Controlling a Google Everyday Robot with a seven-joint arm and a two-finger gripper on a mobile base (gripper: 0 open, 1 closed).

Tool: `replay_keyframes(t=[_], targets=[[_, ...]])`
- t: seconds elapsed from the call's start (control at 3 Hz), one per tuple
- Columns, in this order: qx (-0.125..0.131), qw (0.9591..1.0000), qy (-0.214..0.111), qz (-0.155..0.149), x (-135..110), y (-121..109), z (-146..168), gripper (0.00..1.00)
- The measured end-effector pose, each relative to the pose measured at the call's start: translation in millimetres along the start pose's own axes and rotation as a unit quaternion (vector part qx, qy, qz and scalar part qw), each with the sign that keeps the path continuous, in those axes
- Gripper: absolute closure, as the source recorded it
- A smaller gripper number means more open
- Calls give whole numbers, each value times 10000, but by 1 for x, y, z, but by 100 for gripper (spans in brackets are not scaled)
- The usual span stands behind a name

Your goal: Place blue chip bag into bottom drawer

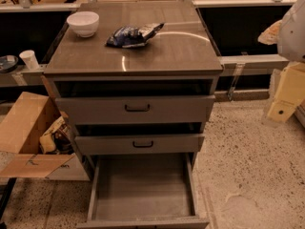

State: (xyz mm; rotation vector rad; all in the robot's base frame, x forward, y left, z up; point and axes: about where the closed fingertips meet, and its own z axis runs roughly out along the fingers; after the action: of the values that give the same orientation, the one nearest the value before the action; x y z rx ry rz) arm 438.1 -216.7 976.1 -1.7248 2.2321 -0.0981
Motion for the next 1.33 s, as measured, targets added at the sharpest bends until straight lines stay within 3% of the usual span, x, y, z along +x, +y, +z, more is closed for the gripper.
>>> replay_keyframes(t=[0.33,0.67,1.0,1.33], targets=[[7,10000,-22,-5,-2,-3,1,0],[107,9991,-402,-96,-45,-57,18,0],[52,9956,-906,-217,-109,-118,51,0],[-38,9890,-1445,-317,-168,-166,80,0]])
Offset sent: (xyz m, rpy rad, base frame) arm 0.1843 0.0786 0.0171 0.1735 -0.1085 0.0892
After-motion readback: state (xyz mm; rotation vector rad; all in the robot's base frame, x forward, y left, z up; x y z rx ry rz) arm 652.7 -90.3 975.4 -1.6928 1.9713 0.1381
